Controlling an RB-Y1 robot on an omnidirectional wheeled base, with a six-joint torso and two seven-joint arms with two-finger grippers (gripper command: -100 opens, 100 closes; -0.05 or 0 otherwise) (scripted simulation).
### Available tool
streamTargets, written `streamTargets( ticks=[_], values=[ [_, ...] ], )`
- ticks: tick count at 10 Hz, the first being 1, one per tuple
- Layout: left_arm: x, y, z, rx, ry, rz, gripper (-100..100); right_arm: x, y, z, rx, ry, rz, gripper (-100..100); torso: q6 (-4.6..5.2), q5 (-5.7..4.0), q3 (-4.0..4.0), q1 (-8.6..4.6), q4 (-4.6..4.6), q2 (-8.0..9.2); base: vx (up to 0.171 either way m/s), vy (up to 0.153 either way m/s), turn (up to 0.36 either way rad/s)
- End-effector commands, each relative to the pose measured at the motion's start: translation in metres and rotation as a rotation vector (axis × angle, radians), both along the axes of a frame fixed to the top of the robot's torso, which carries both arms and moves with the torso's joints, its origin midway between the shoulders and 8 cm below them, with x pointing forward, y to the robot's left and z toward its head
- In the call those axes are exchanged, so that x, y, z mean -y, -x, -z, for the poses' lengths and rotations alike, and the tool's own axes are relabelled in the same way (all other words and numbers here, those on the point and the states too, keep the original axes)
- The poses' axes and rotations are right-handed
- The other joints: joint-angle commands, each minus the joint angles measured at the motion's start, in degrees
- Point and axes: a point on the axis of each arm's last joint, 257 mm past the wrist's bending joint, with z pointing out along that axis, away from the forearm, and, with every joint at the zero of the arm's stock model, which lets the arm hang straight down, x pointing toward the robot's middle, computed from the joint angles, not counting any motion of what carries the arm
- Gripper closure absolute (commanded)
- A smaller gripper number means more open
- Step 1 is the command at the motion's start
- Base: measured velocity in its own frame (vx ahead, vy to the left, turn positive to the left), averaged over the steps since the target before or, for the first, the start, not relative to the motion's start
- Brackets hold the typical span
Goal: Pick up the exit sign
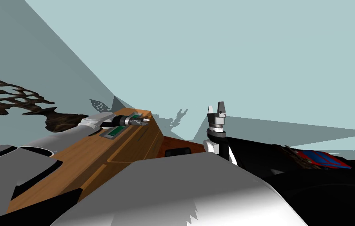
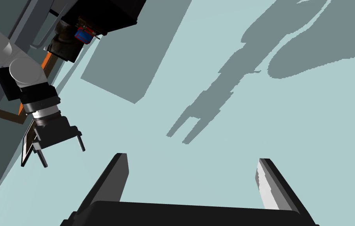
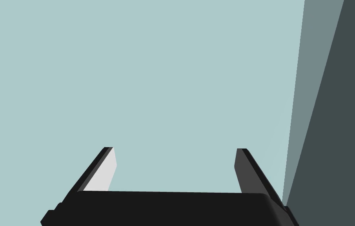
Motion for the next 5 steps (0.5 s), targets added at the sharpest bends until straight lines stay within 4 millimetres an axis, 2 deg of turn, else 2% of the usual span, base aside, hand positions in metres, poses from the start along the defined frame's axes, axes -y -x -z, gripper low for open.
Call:
streamTargets(
  ticks=[1,2,3,5],
  values=[
    [-0.031,0.002,-0.003,-0.028,-0.077,-0.022,-100,0.0,0.0,0.0,0.0,0.0,0.0,0,0.0,0.0,0.0,0.0,0.0,0.0,0.038,0.031,-0.148],
    [-0.041,-0.002,-0.001,-0.03,-0.085,-0.05,-100,0.0,0.0,0.0,0.0,0.0,0.0,0,0.03,-0.02,-0.01,0.04,0.0,-0.04,0.04,0.036,-0.082],
    [-0.07,-0.001,-0.004,-0.058,-0.146,-0.092,-100,0.0,0.0,0.0,0.0,0.0,0.0,0,0.0,0.01,-0.03,0.05,-0.01,-0.06,0.059,0.04,-0.126],
    [-0.082,-0.001,-0.005,-0.061,-0.161,-0.117,-100,0.0,0.0,0.0,0.0,0.0,0.0,0,-0.01,0.02,-0.07,0.08,-0.03,-0.12,0.04,0.029,-0.039]
  ],
)
